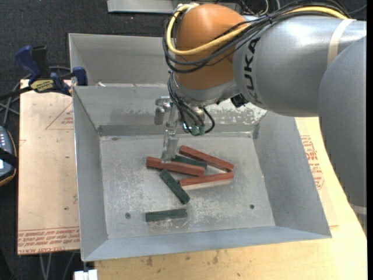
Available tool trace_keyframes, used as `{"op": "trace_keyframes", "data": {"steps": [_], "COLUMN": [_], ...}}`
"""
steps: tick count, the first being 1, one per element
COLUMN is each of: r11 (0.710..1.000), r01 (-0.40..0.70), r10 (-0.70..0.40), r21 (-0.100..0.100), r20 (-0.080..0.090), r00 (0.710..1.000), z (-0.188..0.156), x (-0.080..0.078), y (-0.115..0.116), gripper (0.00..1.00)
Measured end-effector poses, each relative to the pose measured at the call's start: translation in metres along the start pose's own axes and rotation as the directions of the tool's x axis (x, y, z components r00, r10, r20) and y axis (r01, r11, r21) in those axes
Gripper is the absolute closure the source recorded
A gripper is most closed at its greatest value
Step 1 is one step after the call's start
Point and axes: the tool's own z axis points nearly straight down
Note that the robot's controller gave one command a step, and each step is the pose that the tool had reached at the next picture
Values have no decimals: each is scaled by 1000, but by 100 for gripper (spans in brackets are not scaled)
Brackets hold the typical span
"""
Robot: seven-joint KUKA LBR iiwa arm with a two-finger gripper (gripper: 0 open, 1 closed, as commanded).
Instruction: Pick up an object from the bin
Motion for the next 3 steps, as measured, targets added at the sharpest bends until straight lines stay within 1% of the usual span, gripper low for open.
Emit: {"op": "trace_keyframes", "data": {"steps": [1, 2, 3], "r11": [1000, 998, 1000], "r01": [-3, -62, -18], "r10": [3, 62, 18], "r21": [-1, -2, 1], "r20": [8, 11, 0], "r00": [1000, 998, 1000], "z": [-5, 65, 80], "x": [-2, 14, 36], "y": [-1, -46, -72], "gripper": [0, 0, 0]}}
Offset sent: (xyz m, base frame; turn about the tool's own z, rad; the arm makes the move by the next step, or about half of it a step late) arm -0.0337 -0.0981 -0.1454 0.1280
